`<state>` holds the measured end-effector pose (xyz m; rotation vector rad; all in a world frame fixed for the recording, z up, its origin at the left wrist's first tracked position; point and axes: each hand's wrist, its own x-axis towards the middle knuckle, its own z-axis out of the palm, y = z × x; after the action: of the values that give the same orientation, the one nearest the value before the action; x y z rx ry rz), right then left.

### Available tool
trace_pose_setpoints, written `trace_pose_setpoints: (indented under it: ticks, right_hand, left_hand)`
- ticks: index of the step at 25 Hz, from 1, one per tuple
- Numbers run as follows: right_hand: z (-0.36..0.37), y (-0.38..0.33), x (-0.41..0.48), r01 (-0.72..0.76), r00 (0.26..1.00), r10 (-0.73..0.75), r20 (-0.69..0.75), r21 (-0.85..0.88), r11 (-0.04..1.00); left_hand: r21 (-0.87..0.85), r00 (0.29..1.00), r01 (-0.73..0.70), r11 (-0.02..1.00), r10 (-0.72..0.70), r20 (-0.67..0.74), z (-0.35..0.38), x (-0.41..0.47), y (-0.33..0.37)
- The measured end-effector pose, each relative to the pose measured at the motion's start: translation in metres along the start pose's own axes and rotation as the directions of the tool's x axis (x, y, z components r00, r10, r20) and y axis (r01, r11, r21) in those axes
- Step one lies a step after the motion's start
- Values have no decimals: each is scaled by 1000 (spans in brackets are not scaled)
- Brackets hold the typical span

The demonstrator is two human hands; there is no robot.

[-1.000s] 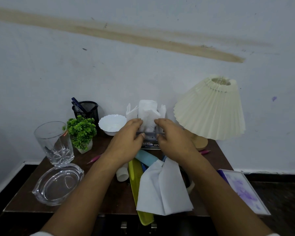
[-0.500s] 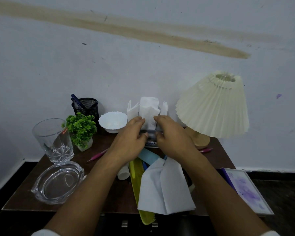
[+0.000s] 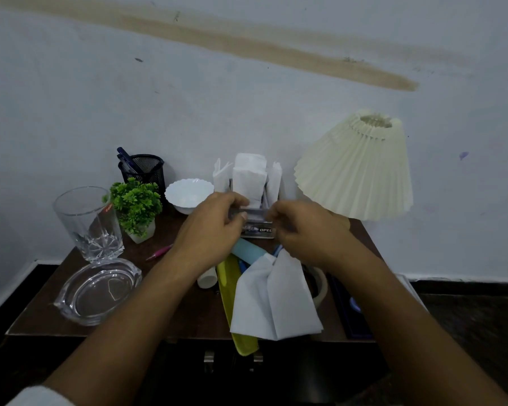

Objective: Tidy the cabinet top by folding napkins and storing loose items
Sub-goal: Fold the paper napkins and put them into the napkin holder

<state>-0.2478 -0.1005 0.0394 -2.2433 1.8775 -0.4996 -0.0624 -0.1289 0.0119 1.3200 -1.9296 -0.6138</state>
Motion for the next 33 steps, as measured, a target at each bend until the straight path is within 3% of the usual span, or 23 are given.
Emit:
trace_pose_setpoints:
  ticks: [4, 7, 12, 14, 16, 18, 20, 22, 25, 28, 30, 33]
  right_hand:
    - [-2, 8, -18, -17, 995, 27, 96, -103, 994]
    - [3, 14, -28, -83, 979, 83, 185, -8, 997]
    - [5, 15, -33, -63, 989, 63, 132, -1, 998]
    - [4, 17, -33, -10, 997, 6, 75, 50, 999]
    - [1, 17, -33, 60, 998, -61, 9, 86, 994]
    - [-1, 14, -33, 107, 994, -105, -18, 111, 988]
    - [1, 10, -32, 121, 993, -117, -33, 186, 975]
    - [2, 6, -29, 103, 994, -104, -17, 376, 921]
    - [0, 4, -29, 42, 999, -28, -31, 684, 728]
    - [-3, 3, -31, 31, 996, 54, -66, 869, 494]
    - [-3, 2, -31, 37, 991, 103, -86, 911, 411]
    - [-1, 1, -30, 35, 980, 160, -115, 900, 433]
  left_hand:
    - [171, 980, 16, 985, -49, 192, 9, -29, 3]
    - [357, 976, -10, 934, -69, 209, 17, -41, 5]
    - [419, 970, -84, 904, -21, 240, 23, -40, 7]
    - [302, 978, -80, 950, 17, 207, 17, -38, 8]
    - [4, 981, -82, 997, 80, 179, 6, -35, 6]
    - [-353, 977, -50, 934, 119, 175, -7, -34, 6]
    - [-533, 979, -17, 846, 123, 164, -16, -34, 8]
    - [-596, 986, -6, 803, 104, 129, -22, -33, 7]
    - [-701, 994, 68, 710, 11, 108, -32, -27, 1]
    - [-819, 961, 265, 509, -67, 270, -39, -26, -7]
    - [-752, 927, 349, 560, -87, 366, -37, -30, -8]
    - [-669, 930, 323, 669, -96, 354, -32, -33, -6]
